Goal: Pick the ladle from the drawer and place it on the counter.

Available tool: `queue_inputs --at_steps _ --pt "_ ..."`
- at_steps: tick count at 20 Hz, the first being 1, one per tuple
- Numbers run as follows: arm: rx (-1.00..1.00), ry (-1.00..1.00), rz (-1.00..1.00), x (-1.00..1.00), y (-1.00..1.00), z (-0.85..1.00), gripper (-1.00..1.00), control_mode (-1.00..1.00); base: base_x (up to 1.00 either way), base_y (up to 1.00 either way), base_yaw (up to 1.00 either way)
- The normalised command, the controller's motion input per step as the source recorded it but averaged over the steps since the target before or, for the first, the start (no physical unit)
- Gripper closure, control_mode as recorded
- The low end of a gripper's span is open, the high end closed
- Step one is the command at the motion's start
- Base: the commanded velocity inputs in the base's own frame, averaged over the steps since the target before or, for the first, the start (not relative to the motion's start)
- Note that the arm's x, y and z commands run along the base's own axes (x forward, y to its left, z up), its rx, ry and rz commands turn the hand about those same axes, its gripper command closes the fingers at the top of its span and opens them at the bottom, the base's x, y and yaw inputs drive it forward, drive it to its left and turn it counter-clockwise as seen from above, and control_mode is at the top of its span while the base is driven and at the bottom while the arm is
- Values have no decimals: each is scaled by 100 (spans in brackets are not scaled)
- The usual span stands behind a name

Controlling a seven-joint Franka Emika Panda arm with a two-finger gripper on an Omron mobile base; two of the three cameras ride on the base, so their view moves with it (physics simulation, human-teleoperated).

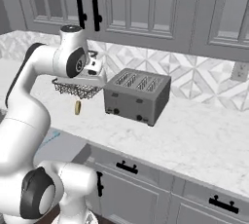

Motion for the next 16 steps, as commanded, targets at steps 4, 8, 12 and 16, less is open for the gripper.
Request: queue_inputs --at_steps 4,8,12,16 --pt "0 0 0 0 0 0 -100 100 9 -48 47" --pt "0 0 0 0 0 0 -100 100 8 -45 46" --pt "0 0 0 0 0 0 -100 100 2 -46 40" --pt "0 0 0 0 0 0 -100 100 6 -51 32"
